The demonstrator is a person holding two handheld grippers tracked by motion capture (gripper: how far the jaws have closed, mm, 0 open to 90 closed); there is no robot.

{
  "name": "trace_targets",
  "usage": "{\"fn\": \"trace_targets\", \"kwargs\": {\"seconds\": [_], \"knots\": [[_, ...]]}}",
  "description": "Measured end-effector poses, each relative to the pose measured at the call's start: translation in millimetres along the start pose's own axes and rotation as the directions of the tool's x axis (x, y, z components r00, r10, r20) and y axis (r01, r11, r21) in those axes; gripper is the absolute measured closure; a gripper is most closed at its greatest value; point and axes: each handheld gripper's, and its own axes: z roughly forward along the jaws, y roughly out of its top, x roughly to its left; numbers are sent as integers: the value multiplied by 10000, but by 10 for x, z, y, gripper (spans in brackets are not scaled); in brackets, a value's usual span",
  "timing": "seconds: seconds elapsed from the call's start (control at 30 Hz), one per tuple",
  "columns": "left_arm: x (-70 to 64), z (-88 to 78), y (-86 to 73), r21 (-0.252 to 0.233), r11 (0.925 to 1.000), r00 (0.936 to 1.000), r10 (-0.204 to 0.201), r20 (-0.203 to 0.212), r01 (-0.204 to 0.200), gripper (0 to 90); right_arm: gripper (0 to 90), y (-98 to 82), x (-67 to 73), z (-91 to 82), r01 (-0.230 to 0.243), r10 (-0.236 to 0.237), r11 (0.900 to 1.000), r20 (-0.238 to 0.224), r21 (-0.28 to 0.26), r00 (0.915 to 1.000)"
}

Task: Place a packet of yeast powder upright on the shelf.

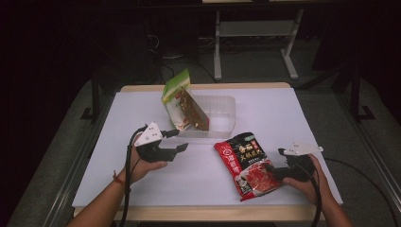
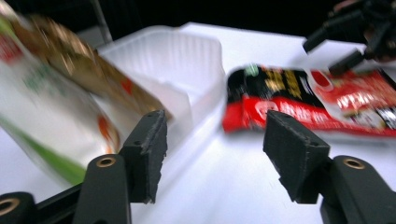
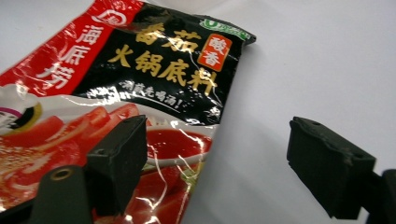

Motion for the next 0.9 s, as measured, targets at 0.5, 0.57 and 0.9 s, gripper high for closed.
{"fn": "trace_targets", "kwargs": {"seconds": [0.5,0.57,0.9], "knots": [[-35,258,-431,1678,9808,9768,-1282,1717,993,282,168,-41,-22,128,-855,1011,9922,-1849,903,9776],[-44,290,-440,1771,9786,9737,-1373,1816,1050,273,169,-41,-2,149,-814,1028,9915,-2266,1018,9686],[-116,501,-348,1922,9783,9680,-1196,2207,770,263,181,-21,26,135,-590,918,9894,-2561,1327,9623]]}}
